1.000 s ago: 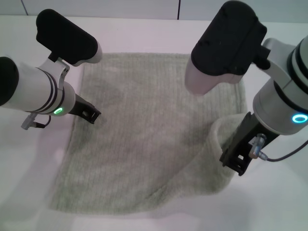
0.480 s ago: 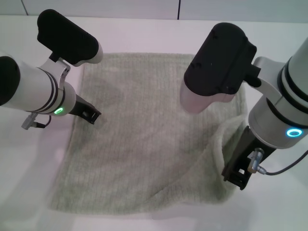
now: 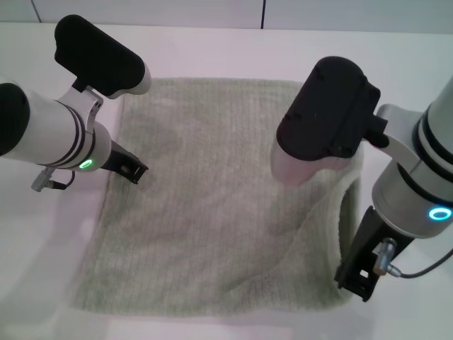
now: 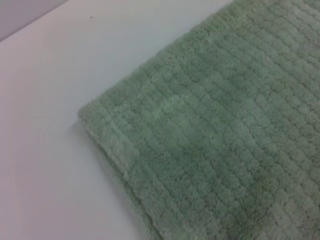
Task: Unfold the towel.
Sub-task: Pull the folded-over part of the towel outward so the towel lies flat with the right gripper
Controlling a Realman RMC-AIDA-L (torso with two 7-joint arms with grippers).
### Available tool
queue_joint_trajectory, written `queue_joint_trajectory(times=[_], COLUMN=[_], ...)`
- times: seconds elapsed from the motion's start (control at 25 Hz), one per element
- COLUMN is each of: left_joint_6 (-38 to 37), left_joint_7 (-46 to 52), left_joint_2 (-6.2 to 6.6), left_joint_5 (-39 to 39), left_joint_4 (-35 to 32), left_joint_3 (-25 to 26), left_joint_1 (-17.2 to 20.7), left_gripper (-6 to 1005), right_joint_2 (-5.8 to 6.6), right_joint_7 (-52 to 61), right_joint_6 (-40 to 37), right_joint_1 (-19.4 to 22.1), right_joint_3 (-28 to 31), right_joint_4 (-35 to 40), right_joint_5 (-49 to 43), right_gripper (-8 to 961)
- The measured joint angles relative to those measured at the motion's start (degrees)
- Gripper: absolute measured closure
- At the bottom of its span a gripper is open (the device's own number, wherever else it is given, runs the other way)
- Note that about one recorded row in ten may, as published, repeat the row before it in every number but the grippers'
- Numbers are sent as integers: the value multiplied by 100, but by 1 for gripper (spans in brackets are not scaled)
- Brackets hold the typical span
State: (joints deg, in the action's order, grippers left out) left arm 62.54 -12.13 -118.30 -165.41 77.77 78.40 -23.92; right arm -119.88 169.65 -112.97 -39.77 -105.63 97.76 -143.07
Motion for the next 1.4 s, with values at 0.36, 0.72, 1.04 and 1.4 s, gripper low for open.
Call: queue_joint_trajectory(times=[0.36,0.72,1.04,1.4], left_joint_6=[5,4,-5,-29], left_joint_7=[0,0,0,0], left_joint_2=[0,0,-7,-13], left_joint_5=[0,0,-1,0], left_joint_4=[-17,-125,-176,-142], left_joint_3=[0,0,0,0], left_joint_1=[22,-7,-37,-63], left_gripper=[1001,1000,1001,1001], right_joint_2=[0,0,0,29], right_joint_7=[-1,-12,-26,-57], right_joint_6=[-58,-143,-64,290], right_joint_1=[124,180,185,304], right_joint_3=[-14,-9,-41,716], right_joint_4=[-47,-357,-879,-775], right_joint_5=[-24,-49,-54,-1195], right_gripper=[955,954,890,645])
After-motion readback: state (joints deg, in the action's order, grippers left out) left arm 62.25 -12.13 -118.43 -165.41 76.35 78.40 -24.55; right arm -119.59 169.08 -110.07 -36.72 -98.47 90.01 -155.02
